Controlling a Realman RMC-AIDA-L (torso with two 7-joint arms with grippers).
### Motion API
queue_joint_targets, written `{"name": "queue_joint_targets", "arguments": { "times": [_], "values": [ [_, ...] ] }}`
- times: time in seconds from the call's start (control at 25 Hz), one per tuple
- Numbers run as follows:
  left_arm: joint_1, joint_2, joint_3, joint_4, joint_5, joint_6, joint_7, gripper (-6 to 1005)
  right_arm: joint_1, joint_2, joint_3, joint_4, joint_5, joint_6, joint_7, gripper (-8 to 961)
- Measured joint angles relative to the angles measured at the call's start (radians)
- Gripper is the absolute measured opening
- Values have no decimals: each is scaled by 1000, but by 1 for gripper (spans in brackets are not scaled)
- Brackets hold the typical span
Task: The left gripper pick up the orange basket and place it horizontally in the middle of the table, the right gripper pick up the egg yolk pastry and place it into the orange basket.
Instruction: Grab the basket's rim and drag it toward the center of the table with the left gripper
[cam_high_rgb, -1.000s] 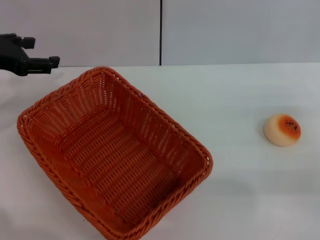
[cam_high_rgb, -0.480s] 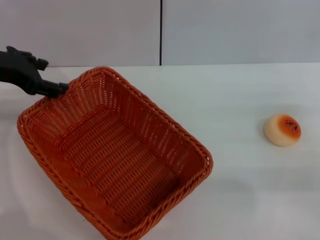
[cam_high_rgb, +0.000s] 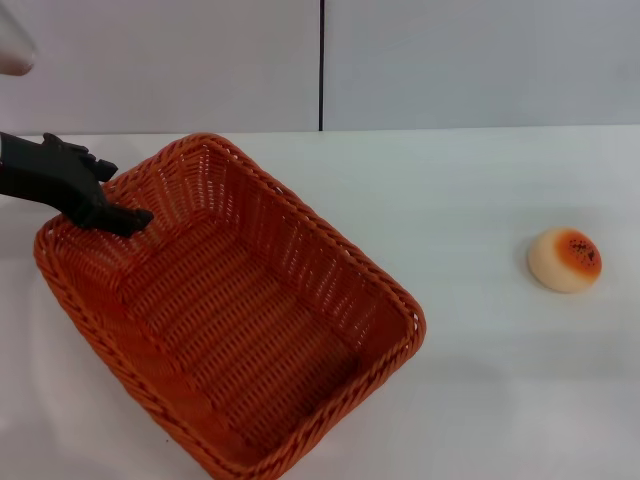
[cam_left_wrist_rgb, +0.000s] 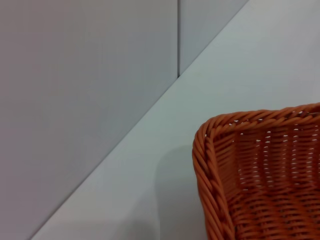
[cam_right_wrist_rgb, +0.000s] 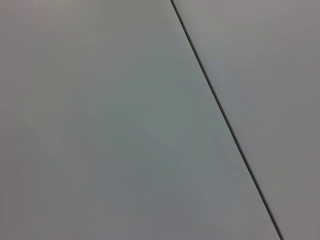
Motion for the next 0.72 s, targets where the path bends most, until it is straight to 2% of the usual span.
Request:
{"name": "queue_joint_targets", "arguments": {
  "times": [0.2,0.4,0.48,0.72],
  "values": [
    [5,-1,37,-8,9,-40,-15,797,0,0,0,-1,0,9,0,465],
    [24,-3,156,-11,57,-139,-71,794,-4,-1,0,-1,0,13,0,465],
    [28,-4,178,-8,64,-160,-85,792,-7,-2,1,-1,0,14,0,465],
    [29,-4,187,36,62,-166,-98,788,-13,-3,13,-1,1,20,0,464]
  ]
}}
